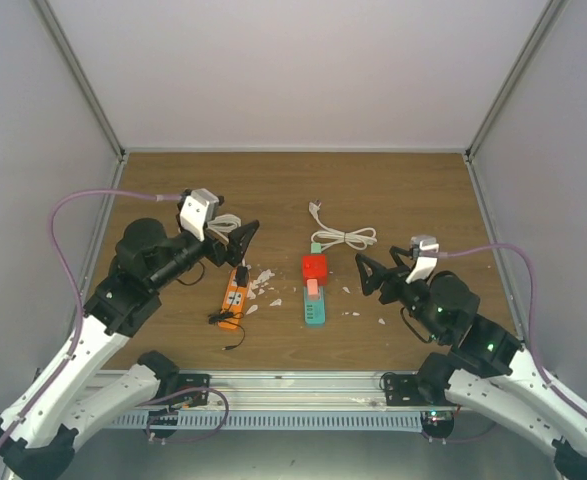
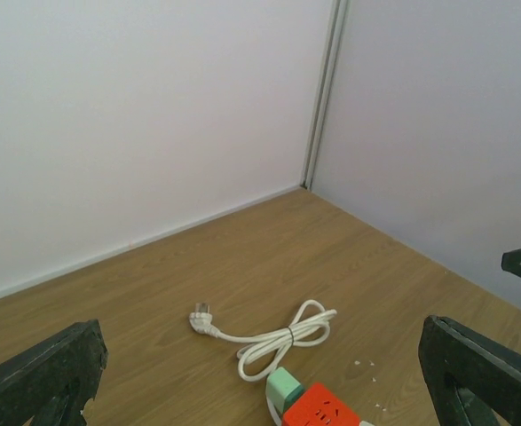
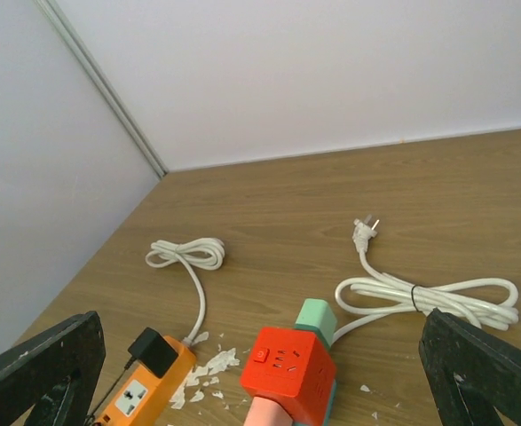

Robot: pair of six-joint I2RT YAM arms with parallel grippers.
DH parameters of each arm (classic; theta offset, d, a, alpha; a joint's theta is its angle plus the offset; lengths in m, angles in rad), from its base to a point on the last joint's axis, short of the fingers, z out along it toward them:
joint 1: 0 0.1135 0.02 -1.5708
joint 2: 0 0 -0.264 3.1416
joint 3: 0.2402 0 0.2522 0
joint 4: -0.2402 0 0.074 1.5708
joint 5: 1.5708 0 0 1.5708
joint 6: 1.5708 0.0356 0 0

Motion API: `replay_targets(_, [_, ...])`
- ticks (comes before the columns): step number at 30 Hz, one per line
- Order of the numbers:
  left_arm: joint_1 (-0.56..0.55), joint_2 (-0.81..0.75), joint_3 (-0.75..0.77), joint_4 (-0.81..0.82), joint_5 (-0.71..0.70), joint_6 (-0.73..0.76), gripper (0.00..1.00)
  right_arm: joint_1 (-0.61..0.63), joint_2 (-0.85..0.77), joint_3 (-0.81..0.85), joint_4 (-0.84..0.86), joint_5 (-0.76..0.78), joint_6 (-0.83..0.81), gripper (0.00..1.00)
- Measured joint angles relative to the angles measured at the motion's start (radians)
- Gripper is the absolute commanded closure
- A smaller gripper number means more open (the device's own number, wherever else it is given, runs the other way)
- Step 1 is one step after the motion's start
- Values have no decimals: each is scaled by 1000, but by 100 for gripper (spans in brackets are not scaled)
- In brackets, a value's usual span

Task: Insert the plug

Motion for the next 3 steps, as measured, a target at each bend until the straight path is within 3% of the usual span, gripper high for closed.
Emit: replay_targets(3, [0,0,0,1,1,1,1,0,0,0,0,2,-7,0])
